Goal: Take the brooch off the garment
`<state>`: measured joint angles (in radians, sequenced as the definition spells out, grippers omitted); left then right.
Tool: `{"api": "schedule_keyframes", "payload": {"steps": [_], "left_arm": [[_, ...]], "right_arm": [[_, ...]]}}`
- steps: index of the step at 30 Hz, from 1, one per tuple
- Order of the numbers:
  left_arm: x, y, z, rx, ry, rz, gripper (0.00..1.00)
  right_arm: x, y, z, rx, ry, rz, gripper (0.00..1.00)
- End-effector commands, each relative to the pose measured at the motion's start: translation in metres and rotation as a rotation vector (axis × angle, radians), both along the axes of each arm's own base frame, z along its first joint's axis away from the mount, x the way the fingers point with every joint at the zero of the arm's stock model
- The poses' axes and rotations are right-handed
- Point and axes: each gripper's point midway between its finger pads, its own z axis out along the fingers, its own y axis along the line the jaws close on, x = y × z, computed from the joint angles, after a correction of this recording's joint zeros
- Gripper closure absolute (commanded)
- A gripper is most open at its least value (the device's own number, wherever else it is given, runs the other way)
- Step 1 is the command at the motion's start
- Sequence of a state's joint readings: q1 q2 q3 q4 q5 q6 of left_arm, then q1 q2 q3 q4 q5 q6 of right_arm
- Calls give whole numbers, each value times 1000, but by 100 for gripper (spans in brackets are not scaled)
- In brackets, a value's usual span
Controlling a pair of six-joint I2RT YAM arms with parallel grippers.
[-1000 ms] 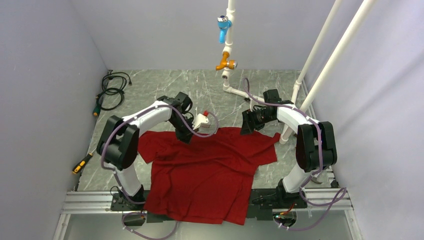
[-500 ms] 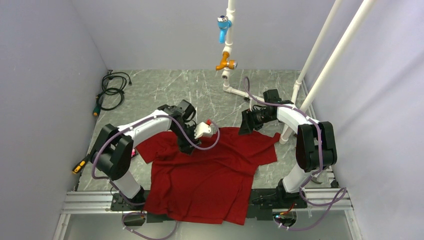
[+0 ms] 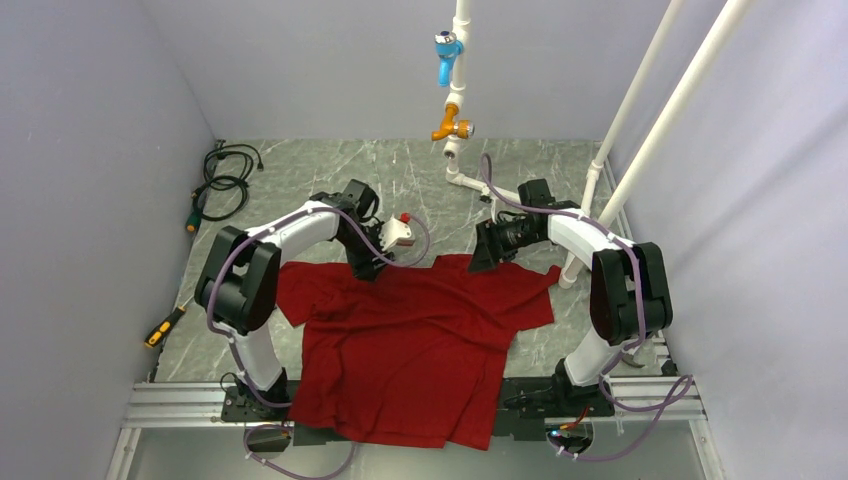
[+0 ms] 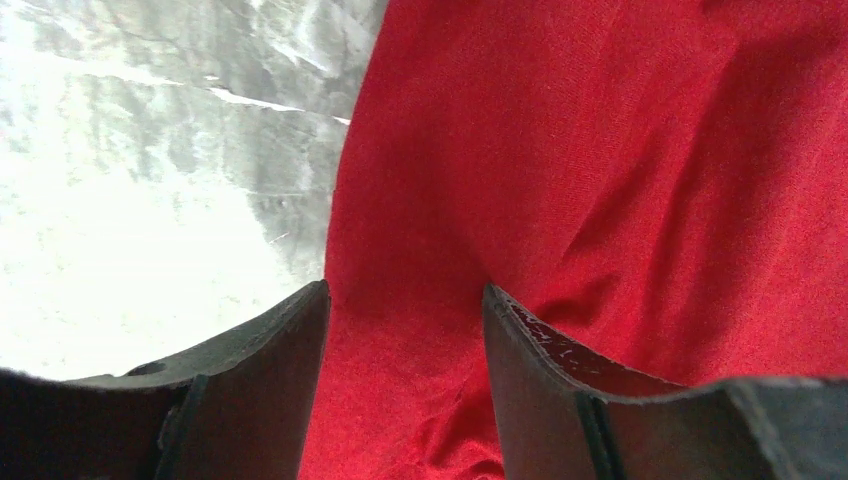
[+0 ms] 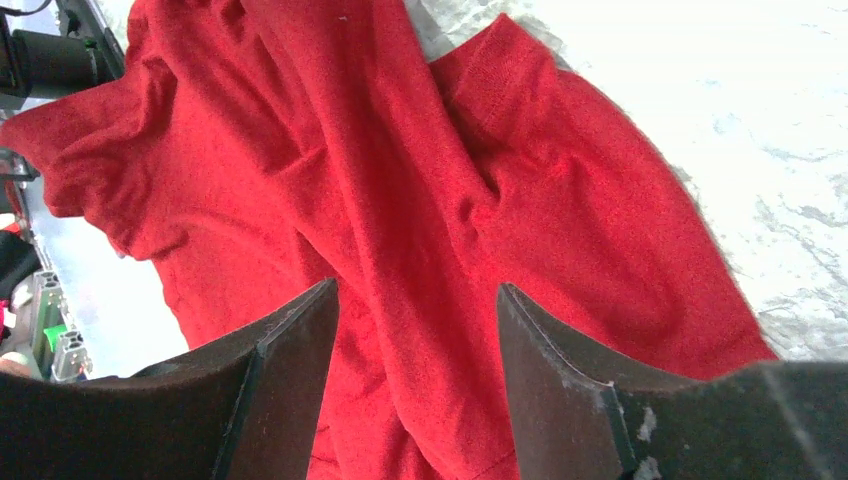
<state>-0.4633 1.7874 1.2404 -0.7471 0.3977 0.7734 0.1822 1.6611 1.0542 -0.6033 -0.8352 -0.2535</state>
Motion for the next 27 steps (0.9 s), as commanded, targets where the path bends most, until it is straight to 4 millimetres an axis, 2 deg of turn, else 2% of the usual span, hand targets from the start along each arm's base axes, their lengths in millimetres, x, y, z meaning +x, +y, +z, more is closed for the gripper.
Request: {"api": "schedule_keyframes", "payload": {"steps": [1,3,4,7,11,16,17,19,23,27], "left_arm": [[1,-5,1,-1,0,-49,36],[0,-2,-6,19,4,-50,37],[0,1,-9,30,3,-51,41],[-1,3,-12,39,6,-52,70],[-1,-4,8,-3,-23,-49,98],[-9,-8,39,-62,-91,-51,100],[-15,-9,46,-73,-107,-63,100],[-34,-11,45,-69,-101,-103,100],[-79,-8,19,-7,-64,-210,100],[-112,-2,-11,64,10,-273,100]], "right_arm": [[12,9,16,42,-46,14,38],[13,8,16,41,-48,14,38],[13,9,16,41,-49,15,38],[13,8,15,38,-48,13,38],[12,7,14,29,-50,16,38],[10,7,13,28,-44,21,38],[9,6,12,27,-42,23,38],[8,6,11,24,-41,27,38],[5,5,9,17,-37,32,38],[2,3,7,9,-27,41,38]]}}
